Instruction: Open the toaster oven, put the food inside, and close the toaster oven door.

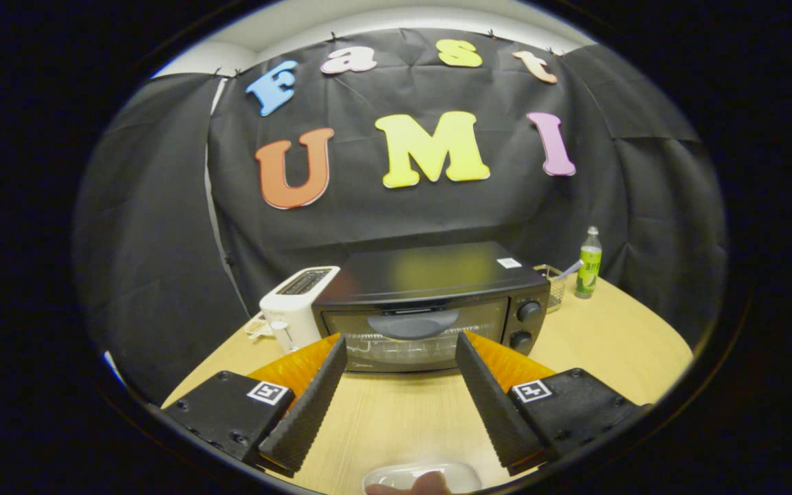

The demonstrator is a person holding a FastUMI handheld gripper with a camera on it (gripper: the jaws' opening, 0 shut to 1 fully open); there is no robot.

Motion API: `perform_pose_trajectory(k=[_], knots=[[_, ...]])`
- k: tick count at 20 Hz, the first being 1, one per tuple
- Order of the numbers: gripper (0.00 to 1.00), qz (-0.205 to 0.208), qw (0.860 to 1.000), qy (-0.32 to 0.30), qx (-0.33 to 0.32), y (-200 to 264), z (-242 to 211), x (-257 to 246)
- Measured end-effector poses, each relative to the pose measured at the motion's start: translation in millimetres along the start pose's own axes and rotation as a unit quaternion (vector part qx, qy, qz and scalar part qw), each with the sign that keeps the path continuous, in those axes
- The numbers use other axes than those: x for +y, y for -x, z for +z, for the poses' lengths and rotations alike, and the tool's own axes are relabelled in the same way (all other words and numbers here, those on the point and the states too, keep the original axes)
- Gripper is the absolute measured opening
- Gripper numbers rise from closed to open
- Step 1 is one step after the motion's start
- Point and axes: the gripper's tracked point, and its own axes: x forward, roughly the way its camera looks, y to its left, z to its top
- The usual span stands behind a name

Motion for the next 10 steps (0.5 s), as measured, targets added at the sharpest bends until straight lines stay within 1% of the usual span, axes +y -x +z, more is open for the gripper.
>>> perform_pose_trajectory(k=[3, 6, 7, 8, 10], knots=[[1.00, 0.007, 0.999, 0.014, -0.035, 36, 29, 1], [1.00, 0.007, 0.996, 0.004, -0.087, 66, 66, 1], [1.00, -0.001, 0.995, 0.002, -0.101, 74, 75, -2], [1.00, -0.010, 0.994, -0.001, -0.108, 80, 79, -6], [1.00, -0.008, 0.994, 0.006, -0.113, 92, 84, 1]])
